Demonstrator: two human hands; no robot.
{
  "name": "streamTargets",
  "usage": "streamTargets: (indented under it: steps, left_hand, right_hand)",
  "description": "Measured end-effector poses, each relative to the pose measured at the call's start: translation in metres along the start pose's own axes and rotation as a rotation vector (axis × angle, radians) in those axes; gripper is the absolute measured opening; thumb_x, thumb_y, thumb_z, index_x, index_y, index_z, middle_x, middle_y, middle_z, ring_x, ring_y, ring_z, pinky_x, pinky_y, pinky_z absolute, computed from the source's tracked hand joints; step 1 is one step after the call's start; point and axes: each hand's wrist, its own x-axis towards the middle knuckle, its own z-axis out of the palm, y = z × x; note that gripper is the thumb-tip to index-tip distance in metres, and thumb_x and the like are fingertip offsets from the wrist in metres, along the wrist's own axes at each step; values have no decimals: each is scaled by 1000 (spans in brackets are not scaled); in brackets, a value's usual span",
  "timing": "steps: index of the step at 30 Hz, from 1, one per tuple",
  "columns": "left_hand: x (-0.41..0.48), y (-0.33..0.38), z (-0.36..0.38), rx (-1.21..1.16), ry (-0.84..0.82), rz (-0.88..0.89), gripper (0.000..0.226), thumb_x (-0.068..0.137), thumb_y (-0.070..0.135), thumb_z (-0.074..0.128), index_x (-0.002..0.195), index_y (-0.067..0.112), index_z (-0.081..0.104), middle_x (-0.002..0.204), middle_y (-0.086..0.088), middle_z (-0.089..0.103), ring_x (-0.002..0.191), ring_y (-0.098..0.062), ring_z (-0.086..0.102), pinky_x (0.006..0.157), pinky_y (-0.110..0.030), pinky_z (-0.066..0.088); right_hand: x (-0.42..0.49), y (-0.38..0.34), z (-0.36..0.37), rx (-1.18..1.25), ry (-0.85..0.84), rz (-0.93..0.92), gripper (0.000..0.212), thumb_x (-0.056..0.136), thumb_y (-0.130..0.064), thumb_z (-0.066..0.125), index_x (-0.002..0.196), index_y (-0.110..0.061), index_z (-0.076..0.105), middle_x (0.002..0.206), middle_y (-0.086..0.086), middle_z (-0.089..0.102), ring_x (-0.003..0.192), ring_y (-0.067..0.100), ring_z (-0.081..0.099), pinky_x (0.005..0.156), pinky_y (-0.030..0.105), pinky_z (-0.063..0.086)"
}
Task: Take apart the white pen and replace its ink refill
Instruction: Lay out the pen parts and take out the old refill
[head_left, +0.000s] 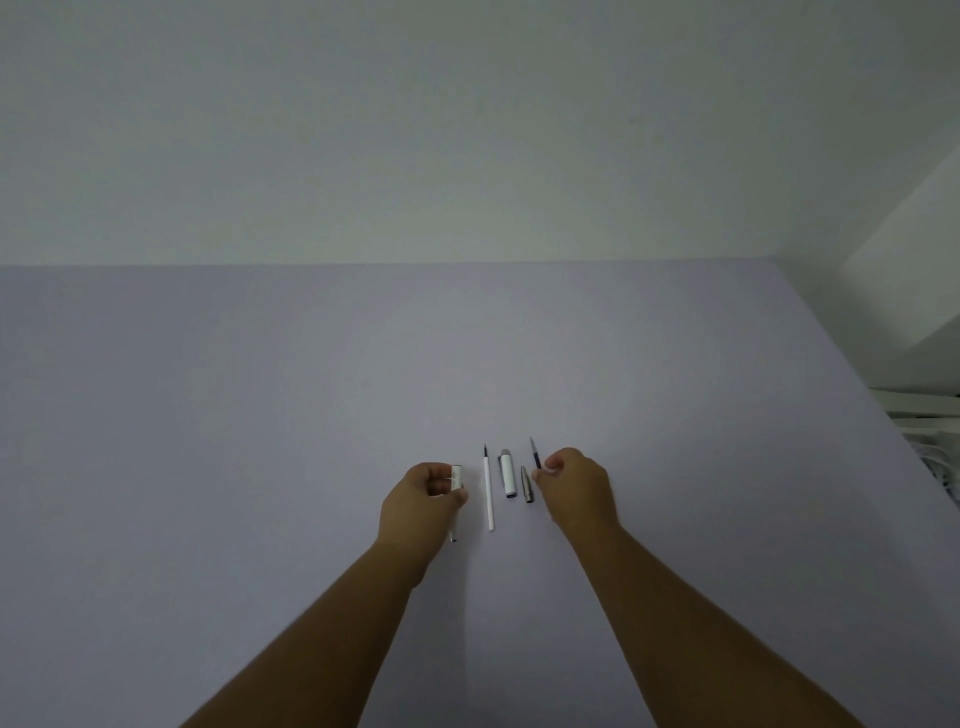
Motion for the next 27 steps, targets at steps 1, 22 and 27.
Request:
streamTargets:
  steps: [1, 22, 27]
  left_hand:
    - [0, 0, -1, -2, 2, 2, 19, 82, 13, 67, 88, 29, 58, 88, 3, 65, 82, -16, 61, 71, -31, 56]
    - [-2, -7, -23, 143, 62, 21, 18, 84, 20, 66, 97, 29, 58, 92, 7, 65, 80, -12, 60, 57, -16, 44]
    - [-4, -11, -27, 228, 72, 51, 17, 83, 23, 66, 97, 30, 60, 92, 7, 65, 81, -12, 60, 71, -28, 51]
  right_hand:
    - [-1, -1, 0, -7, 14, -9, 22, 87, -22, 61, 102, -7, 62, 101, 12, 66, 80, 19, 56, 68, 25, 44]
    - [-32, -49, 45, -638, -69, -322, 27, 88, -11, 50, 113, -8, 62, 133, 12, 54, 110, 28, 55, 85, 34, 49]
    - [-35, -63, 41, -131, -69, -154, 25, 86, -25, 51, 94, -9, 68, 101, 9, 69, 83, 24, 63, 63, 25, 45]
